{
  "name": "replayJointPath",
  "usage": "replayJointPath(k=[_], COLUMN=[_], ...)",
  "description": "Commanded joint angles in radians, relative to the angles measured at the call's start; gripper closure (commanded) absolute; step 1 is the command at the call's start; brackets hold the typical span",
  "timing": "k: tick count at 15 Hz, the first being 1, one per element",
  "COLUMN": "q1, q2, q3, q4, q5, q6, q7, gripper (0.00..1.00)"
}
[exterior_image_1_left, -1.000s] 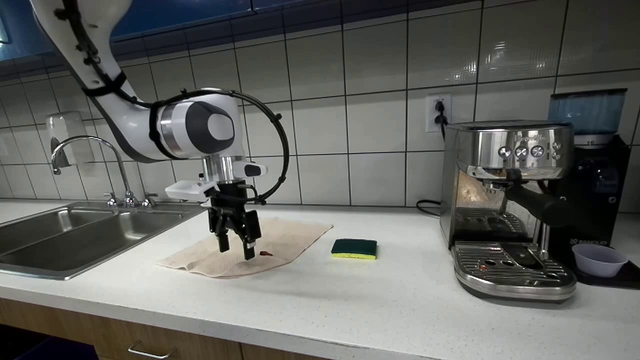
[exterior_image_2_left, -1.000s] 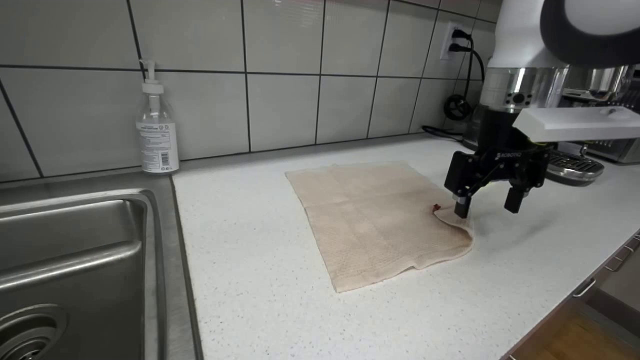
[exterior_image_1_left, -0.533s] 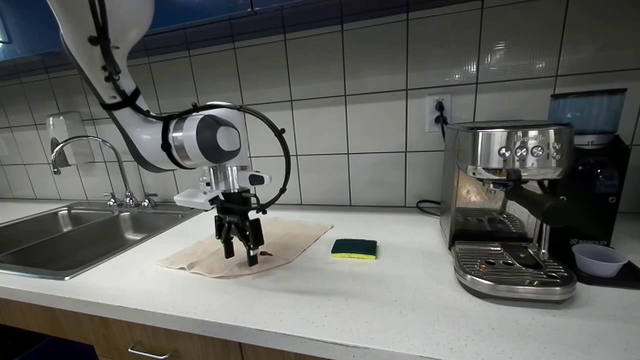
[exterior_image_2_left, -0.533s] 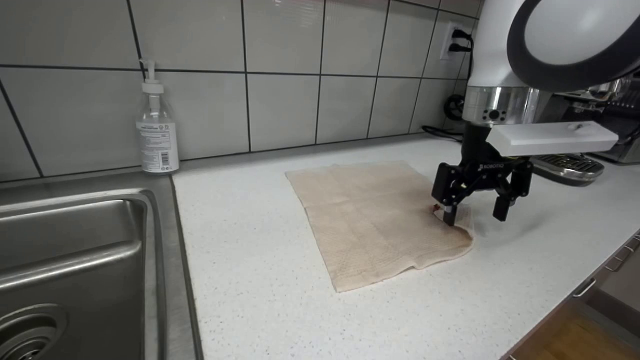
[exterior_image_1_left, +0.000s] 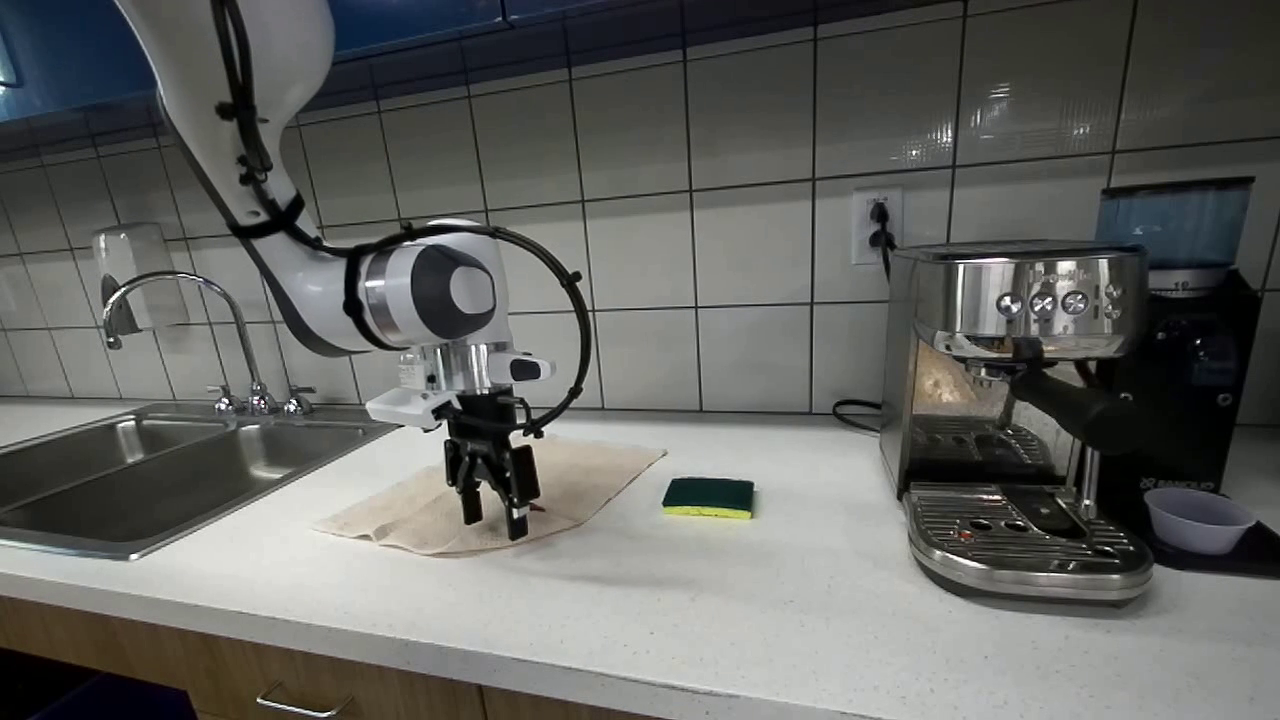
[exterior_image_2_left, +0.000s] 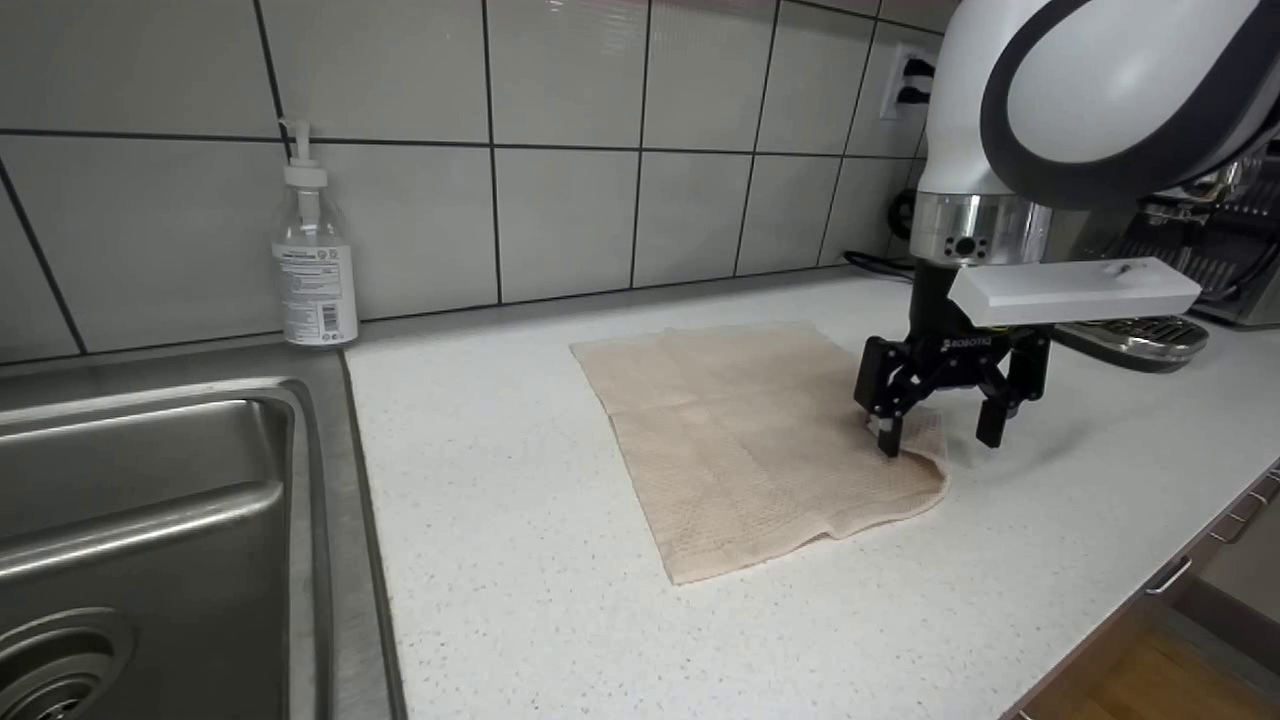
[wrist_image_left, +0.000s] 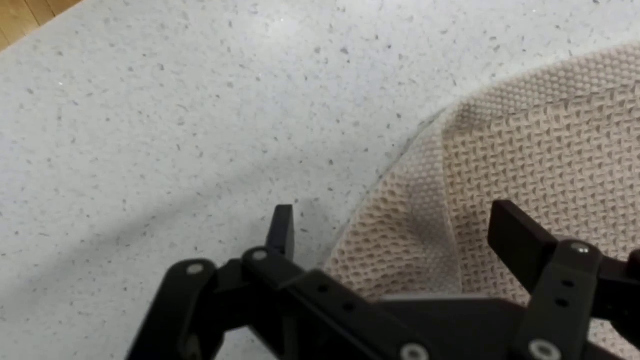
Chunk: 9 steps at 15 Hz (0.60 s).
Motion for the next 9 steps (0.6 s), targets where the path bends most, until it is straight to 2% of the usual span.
replayJointPath(k=[1, 9], q1=[0.02, 0.02], q2=[0.02, 0.037], q3=[-0.021, -0.034], q4=[0.034, 0.051], q5=[-0.018, -0.013], q6=[-0.023, -0.027], q7=[0.036, 0.036], gripper=[0.0, 0.0])
